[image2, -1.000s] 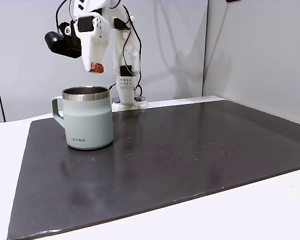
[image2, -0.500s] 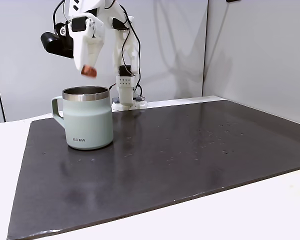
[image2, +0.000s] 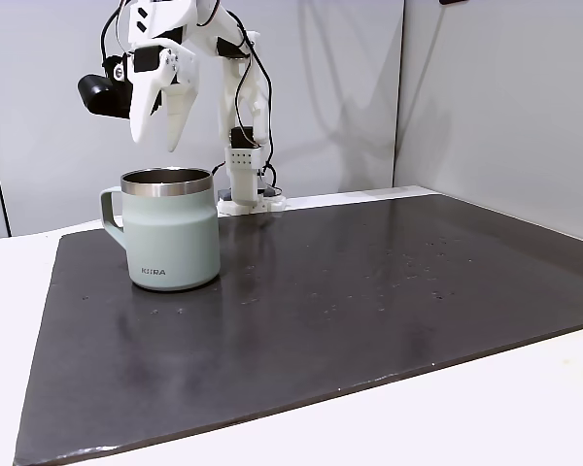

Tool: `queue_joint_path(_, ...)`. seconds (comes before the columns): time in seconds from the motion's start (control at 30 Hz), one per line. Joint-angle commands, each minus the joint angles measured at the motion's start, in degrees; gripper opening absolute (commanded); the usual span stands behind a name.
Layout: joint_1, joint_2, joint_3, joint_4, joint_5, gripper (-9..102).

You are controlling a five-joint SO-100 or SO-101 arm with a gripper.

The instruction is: Grasp a cube and put it in the cup.

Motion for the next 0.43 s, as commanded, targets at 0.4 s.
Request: queue_joint_path(0.4, 0.1, 4.8, -1.1, -1.1, 0.3, 25)
